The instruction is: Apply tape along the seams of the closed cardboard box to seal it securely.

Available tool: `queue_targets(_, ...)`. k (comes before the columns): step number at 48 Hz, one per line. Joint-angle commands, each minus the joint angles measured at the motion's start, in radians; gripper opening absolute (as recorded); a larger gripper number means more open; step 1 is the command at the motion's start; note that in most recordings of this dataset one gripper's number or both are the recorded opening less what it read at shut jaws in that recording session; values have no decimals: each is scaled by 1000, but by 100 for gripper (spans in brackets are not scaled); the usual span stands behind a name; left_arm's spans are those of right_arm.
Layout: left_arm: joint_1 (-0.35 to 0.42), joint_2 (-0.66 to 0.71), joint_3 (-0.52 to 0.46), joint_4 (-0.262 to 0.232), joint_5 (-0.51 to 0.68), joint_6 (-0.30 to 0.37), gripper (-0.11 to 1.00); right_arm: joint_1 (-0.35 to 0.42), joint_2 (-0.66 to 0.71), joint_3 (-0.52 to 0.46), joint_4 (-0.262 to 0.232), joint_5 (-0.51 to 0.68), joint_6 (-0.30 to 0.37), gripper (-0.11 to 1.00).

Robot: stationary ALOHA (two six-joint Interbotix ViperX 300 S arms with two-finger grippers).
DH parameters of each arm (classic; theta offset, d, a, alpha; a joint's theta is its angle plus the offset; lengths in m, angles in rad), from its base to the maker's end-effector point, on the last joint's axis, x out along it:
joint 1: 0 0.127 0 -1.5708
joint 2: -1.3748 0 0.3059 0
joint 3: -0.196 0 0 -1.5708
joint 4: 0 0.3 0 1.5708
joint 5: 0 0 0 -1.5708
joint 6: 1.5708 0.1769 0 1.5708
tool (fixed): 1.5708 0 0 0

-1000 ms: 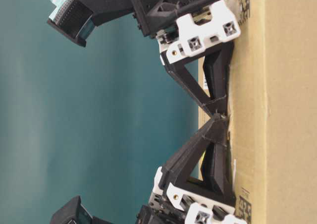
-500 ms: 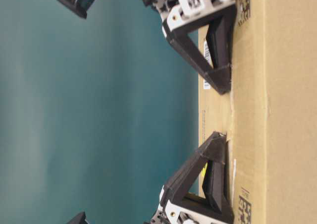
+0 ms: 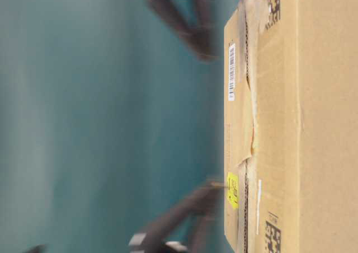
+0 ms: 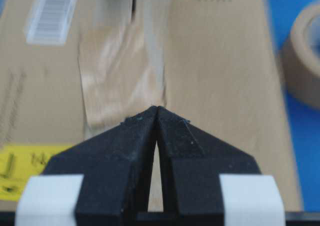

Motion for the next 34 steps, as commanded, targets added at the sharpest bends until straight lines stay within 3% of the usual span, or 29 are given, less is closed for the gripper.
queue_targets(1,0,-91,-38,3,61,2,0,5,-95,-3,-6,25,-18,-1)
queue_targets(9,2,-201,-17,3,129,2,0,3,-238,21,-6,101,-52,-1)
queue_targets(28,0,-462,156,3,178,-2,0,-8,-575,115,-12,430,-67,-1)
queue_targets(34,0,-557,229,3,186,-5,0,-14,-657,161,-12,472,-67,-1)
